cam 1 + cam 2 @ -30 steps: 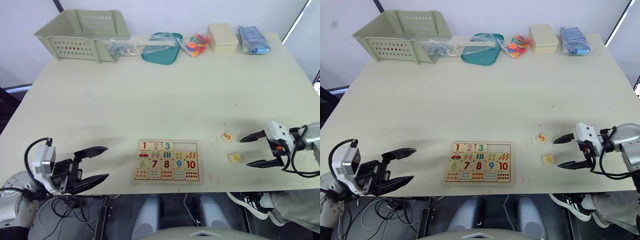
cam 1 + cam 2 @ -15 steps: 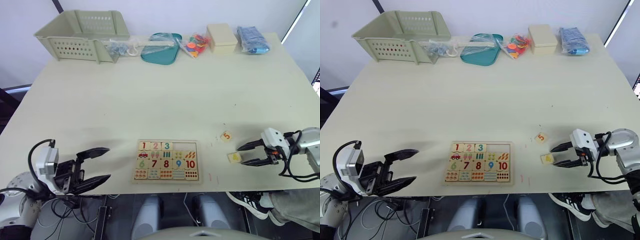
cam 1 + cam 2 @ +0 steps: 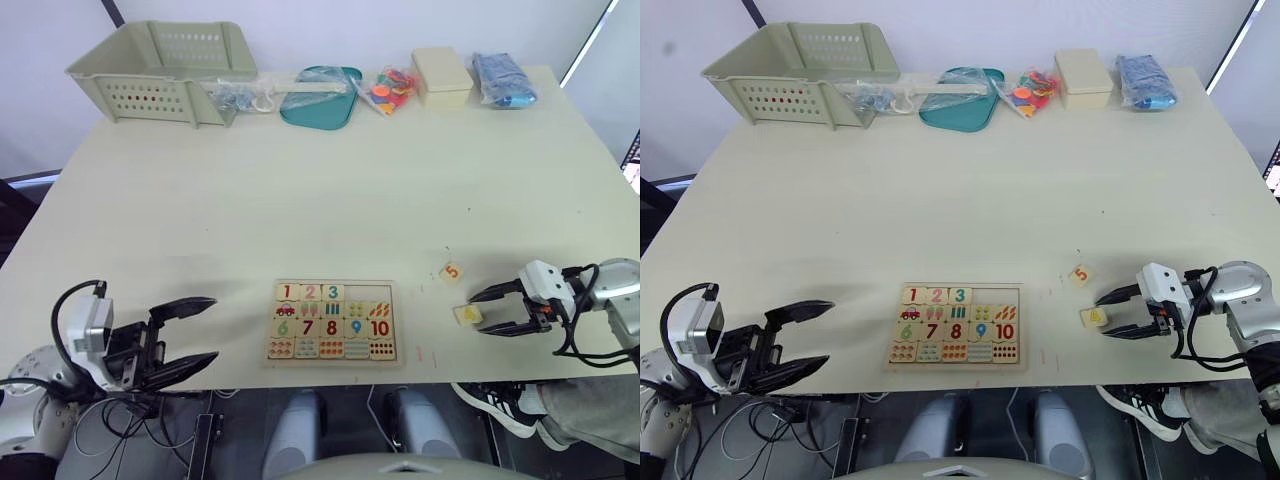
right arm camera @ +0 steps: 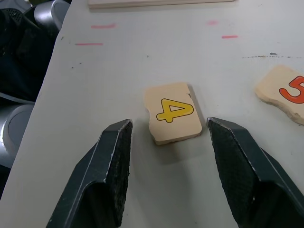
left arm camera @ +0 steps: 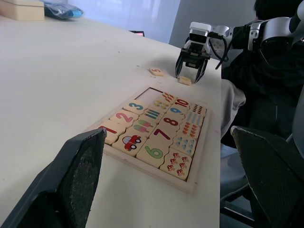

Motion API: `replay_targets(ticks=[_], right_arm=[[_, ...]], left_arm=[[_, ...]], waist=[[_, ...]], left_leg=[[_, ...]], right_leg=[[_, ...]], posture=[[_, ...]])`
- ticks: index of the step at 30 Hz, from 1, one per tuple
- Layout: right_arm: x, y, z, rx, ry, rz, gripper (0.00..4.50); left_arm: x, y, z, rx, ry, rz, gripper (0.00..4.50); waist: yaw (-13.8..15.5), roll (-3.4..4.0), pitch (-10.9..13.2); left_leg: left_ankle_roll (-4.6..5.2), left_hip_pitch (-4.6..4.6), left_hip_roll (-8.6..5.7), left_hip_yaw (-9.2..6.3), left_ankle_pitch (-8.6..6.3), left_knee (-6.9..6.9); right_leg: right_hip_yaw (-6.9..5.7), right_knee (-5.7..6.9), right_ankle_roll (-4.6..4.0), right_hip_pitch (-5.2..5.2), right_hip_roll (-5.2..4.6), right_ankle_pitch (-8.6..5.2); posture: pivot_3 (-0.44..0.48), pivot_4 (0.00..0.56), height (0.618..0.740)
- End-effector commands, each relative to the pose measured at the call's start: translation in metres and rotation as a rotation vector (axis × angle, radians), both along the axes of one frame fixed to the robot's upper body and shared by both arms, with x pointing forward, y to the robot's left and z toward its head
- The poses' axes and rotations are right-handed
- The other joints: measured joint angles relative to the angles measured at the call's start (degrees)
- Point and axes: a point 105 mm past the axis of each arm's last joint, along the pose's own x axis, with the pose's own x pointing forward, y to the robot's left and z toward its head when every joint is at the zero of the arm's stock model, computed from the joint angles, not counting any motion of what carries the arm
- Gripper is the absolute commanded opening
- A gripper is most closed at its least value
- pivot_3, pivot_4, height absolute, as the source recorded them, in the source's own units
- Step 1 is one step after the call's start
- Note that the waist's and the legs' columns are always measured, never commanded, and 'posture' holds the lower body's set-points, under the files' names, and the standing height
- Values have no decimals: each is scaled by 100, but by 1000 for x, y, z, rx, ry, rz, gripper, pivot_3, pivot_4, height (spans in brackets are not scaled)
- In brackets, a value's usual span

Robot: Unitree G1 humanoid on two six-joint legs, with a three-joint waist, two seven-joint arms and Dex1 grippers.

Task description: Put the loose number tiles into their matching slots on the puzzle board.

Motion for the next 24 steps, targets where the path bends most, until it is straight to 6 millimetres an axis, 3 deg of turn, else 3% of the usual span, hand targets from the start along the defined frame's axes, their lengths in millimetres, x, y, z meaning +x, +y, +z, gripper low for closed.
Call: replay_targets(ticks=[1, 11, 16, 24], right_arm=[[1, 0, -3, -2, 9, -1, 2621], [2, 1, -4, 7, 15, -9, 2621], [2, 1, -4, 9, 18, -13, 927], [4, -1, 5, 19, -3, -39, 923]], left_arm=[[-4, -1, 5, 0, -25, -37, 4500], [-6, -2, 4, -4, -24, -38, 4500], [-6, -3, 4, -6, -24, -41, 4500], [-6, -3, 4, -9, -25, -41, 4500]], waist=[[-3, 0, 0], [-7, -3, -2], [4, -3, -2], [7, -3, -2]], left_leg=[[0, 2, 0, 1, 0, 0], [0, 7, 1, 5, 0, 4], [0, 6, 1, 4, 0, 4], [0, 3, 0, 2, 0, 4]], right_leg=[[1, 1, 0, 1, 0, 0], [7, 3, 0, 6, 1, 1], [4, 3, 0, 5, 2, 1], [2, 2, 0, 5, 0, 1]], posture=[[0, 150, 740], [0, 150, 740], [0, 150, 740], [0, 150, 740]])
